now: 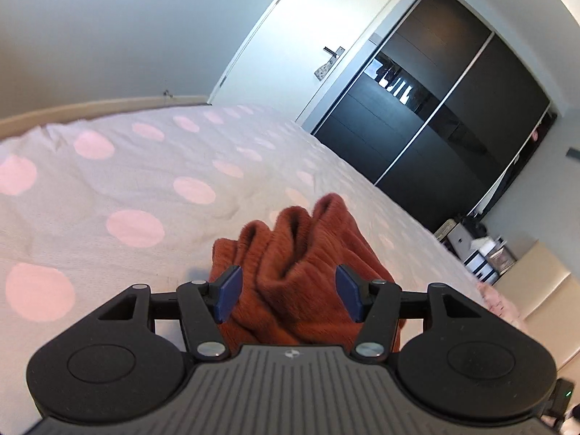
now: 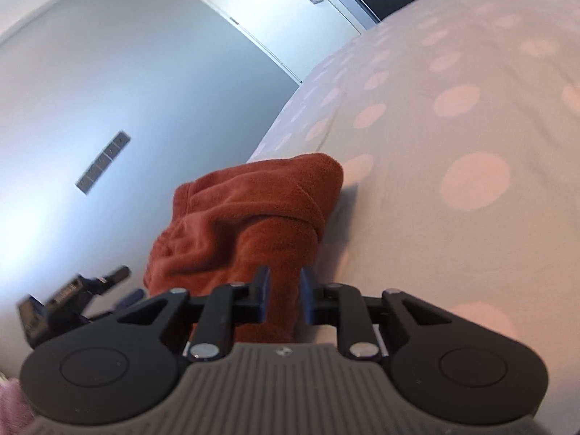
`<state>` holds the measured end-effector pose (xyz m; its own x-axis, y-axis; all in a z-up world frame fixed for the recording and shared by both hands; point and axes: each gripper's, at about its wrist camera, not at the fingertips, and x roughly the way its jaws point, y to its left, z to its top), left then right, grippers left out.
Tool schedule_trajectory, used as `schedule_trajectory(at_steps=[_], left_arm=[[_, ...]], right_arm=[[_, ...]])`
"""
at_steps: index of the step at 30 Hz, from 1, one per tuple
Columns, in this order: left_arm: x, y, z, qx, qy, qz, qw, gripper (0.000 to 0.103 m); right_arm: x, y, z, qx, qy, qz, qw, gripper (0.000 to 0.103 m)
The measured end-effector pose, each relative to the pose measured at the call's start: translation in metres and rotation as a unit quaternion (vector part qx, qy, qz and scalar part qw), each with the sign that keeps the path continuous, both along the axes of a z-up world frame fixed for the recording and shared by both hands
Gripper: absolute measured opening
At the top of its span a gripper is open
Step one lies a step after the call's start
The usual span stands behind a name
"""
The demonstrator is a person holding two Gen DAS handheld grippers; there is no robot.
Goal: Fold clothes
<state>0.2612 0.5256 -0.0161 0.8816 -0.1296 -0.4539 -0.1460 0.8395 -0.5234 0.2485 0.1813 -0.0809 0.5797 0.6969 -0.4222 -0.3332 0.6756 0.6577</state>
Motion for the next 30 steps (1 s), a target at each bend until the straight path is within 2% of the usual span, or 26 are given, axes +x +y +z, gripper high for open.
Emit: schedule_trajectory(at_steps=[4, 8, 11, 13, 18, 22, 23, 27, 30], left_arm=[[-0.028, -0.047, 0.033, 0.077, 0.005, -0.007, 0.9970, 0.054], [-0.053, -0.101, 0.066, 0.128, 0.002, -0.019, 0.9916, 0.054], [-0.065, -0.145, 0.089, 0.160, 0.001, -0.045, 0.9861, 0.054], [-0.073, -0.173, 0.102, 0.166, -0.001, -0.062, 0.9843, 0.056], [-0.095, -0.251, 0.129, 0.193, -0.012, -0.103, 0.9757, 0.061], [-0.117, -0.317, 0.143, 0.210, -0.029, -0.148, 0.9660, 0.067], [-0.122, -0.332, 0.146, 0.210, -0.032, -0.154, 0.9650, 0.068], [-0.141, -0.387, 0.158, 0.198, -0.041, -0.180, 0.9625, 0.071], [-0.157, -0.425, 0.163, 0.195, -0.046, -0.186, 0.9619, 0.074]], right_arm=[[-0.024, -0.007, 0.020, -0.082, -0.041, 0.014, 0.996, 0.024], [-0.049, -0.019, 0.050, -0.143, -0.074, 0.018, 0.987, 0.029], [-0.072, -0.028, 0.073, -0.199, -0.089, 0.013, 0.976, 0.032], [-0.090, -0.039, 0.090, -0.225, -0.100, 0.013, 0.969, 0.040], [-0.141, -0.079, 0.130, -0.274, -0.128, -0.008, 0.953, 0.042], [-0.175, -0.118, 0.154, -0.292, -0.146, -0.025, 0.945, 0.052], [-0.183, -0.128, 0.160, -0.295, -0.149, -0.028, 0.943, 0.056], [-0.218, -0.169, 0.180, -0.314, -0.167, -0.042, 0.934, 0.060], [-0.244, -0.199, 0.190, -0.331, -0.175, -0.051, 0.926, 0.071]])
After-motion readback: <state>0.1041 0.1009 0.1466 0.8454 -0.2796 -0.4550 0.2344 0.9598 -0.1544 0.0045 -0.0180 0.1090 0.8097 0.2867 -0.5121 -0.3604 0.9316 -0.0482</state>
